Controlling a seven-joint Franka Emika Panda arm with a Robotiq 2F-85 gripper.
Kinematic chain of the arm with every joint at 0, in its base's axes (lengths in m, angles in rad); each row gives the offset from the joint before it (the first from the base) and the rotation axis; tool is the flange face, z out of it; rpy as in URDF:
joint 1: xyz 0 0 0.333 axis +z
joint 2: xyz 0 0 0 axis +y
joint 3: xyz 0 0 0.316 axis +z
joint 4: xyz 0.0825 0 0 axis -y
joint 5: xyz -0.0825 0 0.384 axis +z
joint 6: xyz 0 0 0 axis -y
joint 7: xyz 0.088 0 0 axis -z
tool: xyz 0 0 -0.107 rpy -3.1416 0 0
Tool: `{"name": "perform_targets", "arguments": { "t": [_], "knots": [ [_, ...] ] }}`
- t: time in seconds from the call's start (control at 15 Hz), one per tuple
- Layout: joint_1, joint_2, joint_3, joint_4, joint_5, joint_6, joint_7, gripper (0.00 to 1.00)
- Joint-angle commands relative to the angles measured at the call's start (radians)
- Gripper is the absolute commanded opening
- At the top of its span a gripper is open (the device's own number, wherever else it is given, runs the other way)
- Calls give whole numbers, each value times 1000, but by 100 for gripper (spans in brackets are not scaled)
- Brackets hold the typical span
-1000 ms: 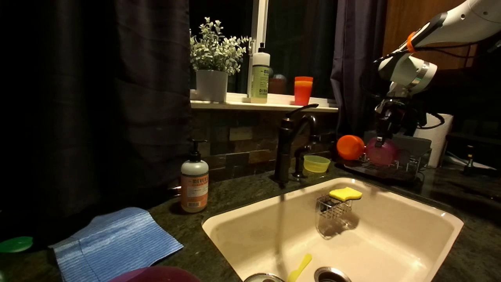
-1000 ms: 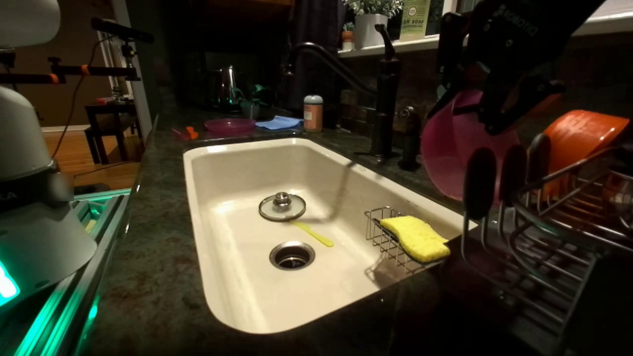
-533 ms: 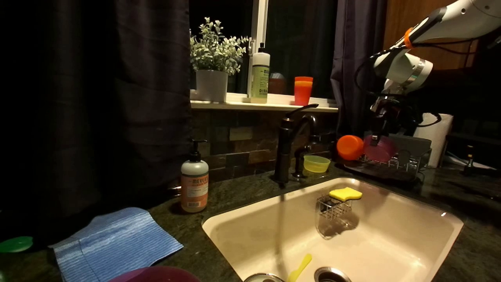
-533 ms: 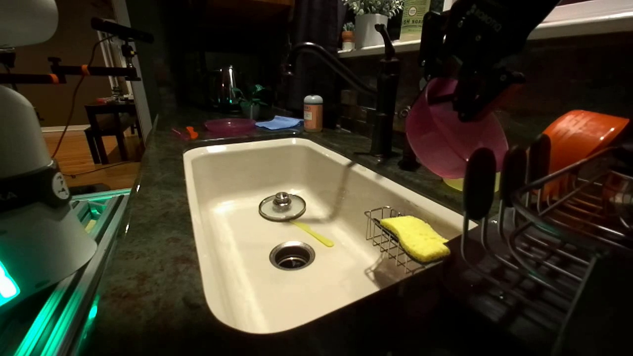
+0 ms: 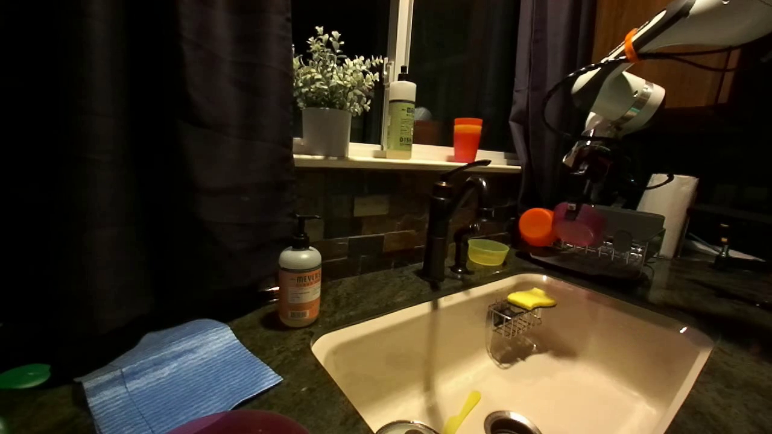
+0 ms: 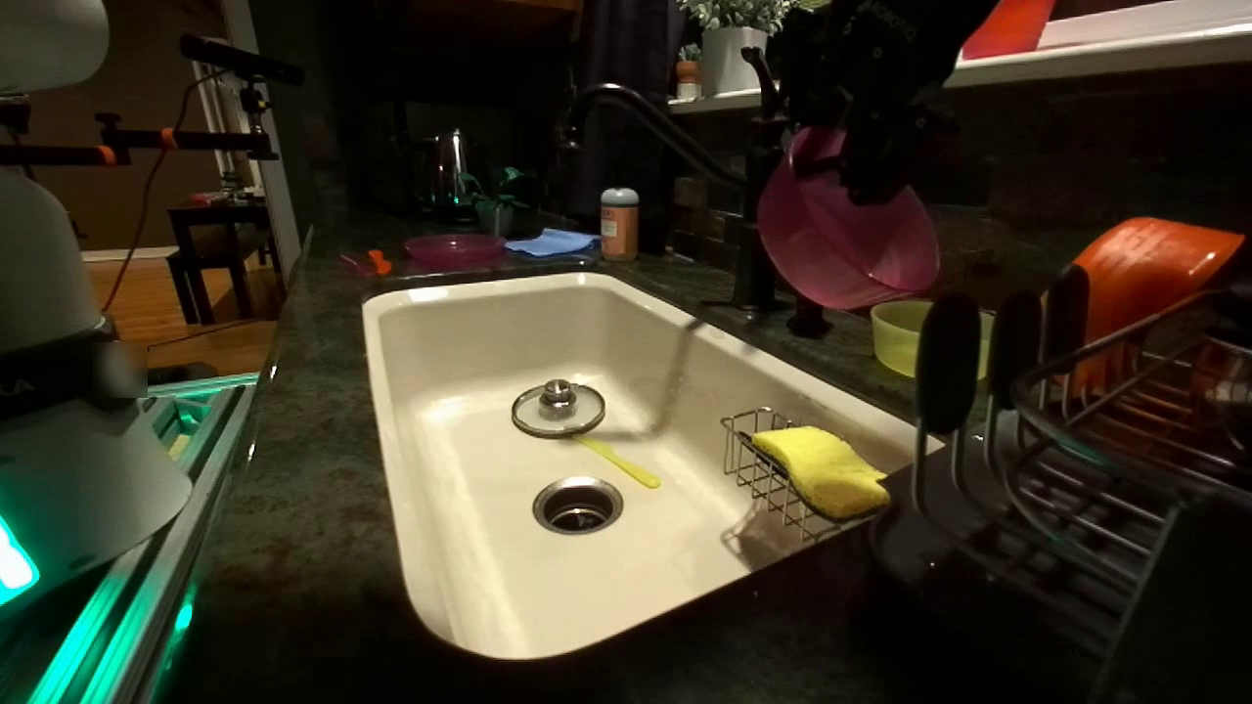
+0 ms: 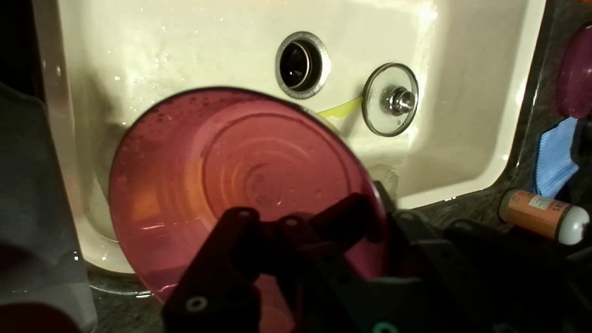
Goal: Take the two bowls off of the plate rack and put them on the green bowl
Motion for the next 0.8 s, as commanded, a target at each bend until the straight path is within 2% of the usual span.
{"name": "perform_targets", "arguments": {
  "t": [0.0,0.4,0.47,0.6,0.73],
  "knots": [
    [48,-97,20,-128,-63,129,-78,2],
    [122,-151,58,-277,-158,453,-214,2],
    [110,-104,45,-201,-131,362,-170,7],
    [125,-113,54,-235,-139,426,-192,7],
    [128,-119,54,-243,-142,432,-198,7]
  ]
}}
